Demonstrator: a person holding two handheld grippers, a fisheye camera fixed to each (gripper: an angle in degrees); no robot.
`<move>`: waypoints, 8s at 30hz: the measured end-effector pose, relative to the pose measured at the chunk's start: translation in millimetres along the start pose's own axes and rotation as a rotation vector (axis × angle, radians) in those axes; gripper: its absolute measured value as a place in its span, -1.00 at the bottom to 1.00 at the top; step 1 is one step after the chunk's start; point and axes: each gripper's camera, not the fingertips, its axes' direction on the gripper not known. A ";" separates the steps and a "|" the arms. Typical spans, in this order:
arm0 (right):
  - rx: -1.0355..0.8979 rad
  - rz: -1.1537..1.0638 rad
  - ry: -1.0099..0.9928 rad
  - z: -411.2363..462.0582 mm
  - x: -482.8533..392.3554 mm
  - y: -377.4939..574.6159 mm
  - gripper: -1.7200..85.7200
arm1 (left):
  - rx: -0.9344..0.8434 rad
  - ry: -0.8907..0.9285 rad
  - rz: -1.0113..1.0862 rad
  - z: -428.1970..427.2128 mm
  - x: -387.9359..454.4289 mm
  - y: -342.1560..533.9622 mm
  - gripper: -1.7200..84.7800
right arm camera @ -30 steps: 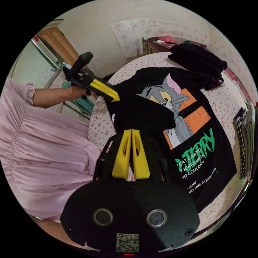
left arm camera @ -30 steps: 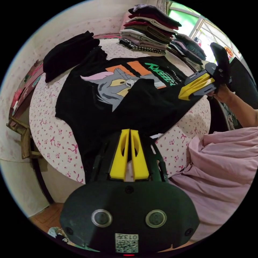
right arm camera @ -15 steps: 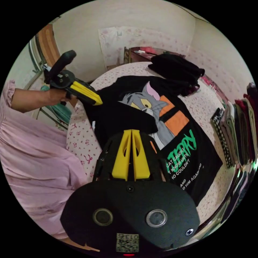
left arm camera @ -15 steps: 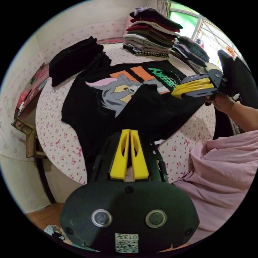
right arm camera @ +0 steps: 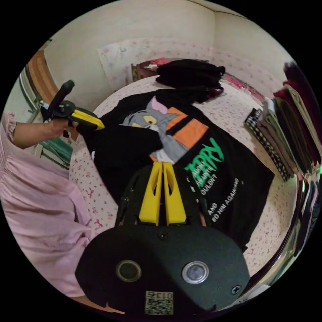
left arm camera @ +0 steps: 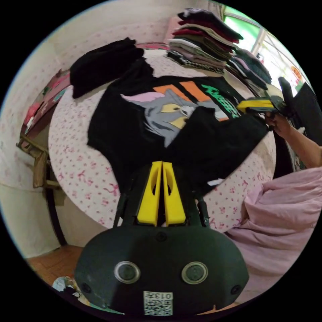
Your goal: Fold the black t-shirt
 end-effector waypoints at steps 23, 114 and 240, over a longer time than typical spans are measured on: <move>-0.328 0.091 0.210 36.4 301.4 -36.8 -0.71 | -0.028 -0.002 0.005 41.4 -163.2 -256.7 -0.66; -0.256 -0.040 -0.236 119.2 -60.5 -168.0 -0.89 | -0.047 0.081 -0.089 -33.9 -119.1 20.0 -0.97; -0.241 -0.403 -0.278 259.6 -190.8 -373.7 -0.75 | -0.011 0.130 -0.538 8.3 -18.9 172.0 -0.85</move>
